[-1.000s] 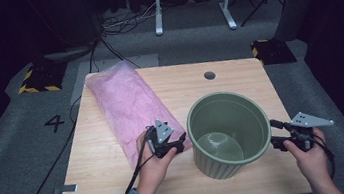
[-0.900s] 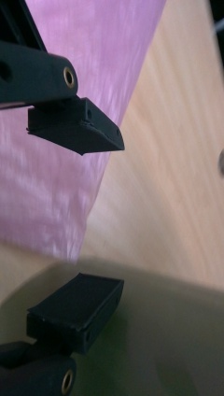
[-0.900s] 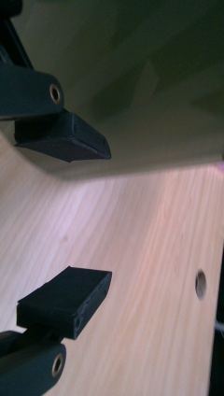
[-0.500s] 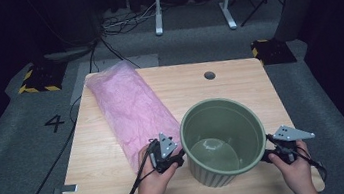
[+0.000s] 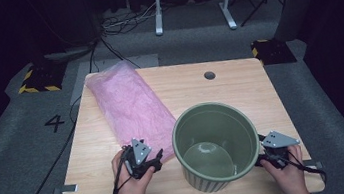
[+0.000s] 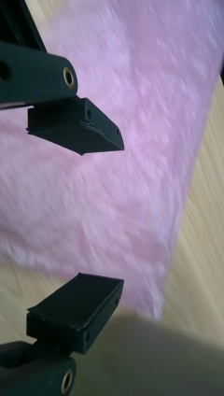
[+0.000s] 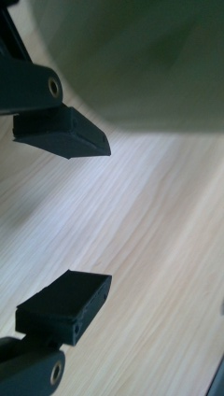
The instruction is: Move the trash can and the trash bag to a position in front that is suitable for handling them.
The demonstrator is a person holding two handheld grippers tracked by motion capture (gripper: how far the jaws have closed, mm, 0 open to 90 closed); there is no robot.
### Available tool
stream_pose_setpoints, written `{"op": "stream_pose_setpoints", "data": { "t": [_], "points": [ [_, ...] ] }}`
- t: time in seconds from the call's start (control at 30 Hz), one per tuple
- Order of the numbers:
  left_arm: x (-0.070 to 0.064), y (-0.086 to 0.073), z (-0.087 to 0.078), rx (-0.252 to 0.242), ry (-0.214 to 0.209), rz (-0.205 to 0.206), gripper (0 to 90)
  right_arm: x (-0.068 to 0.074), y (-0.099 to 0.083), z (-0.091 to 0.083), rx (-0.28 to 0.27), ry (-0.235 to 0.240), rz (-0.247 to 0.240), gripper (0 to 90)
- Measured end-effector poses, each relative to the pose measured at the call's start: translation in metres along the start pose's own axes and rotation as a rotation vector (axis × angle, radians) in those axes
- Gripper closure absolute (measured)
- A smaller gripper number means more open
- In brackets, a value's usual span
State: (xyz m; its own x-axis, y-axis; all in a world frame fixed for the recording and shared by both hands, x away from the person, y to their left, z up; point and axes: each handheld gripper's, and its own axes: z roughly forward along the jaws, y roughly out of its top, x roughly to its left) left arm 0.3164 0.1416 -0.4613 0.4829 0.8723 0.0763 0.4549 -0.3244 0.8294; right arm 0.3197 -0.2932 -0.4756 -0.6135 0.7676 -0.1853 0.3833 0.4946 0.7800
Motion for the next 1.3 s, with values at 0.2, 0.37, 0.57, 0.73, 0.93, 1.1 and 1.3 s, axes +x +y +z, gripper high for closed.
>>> {"op": "stream_pose_setpoints", "data": {
  "t": [0.2,0.37,0.57,0.73,0.93,1.1,1.3],
  "points": [
    [0.034,-0.011,-0.001,0.043,0.030,-0.081,25.4,-0.013,-0.017,0.012,0.077,0.039,0.072,28.5],
    [0.063,-0.017,0.003,0.062,0.077,-0.146,23.5,-0.025,-0.028,0.017,0.066,0.046,0.136,24.2],
    [0.096,-0.018,0.014,0.074,0.121,-0.236,23.2,-0.031,-0.028,0.019,0.074,0.048,0.163,22.4],
    [0.111,-0.021,0.032,0.105,0.135,-0.307,25.9,-0.032,-0.028,0.020,0.081,0.056,0.176,22.3],
    [0.115,-0.015,0.058,0.148,0.124,-0.332,26.1,-0.033,-0.028,0.020,0.083,0.061,0.182,22.1],
    [0.114,-0.009,0.075,0.143,0.128,-0.353,27.7,-0.033,-0.028,0.020,0.083,0.059,0.184,22.1],
    [0.100,-0.007,0.079,0.165,0.190,-0.259,33.9,-0.033,-0.029,0.020,0.083,0.059,0.185,22.1]
  ]
}}
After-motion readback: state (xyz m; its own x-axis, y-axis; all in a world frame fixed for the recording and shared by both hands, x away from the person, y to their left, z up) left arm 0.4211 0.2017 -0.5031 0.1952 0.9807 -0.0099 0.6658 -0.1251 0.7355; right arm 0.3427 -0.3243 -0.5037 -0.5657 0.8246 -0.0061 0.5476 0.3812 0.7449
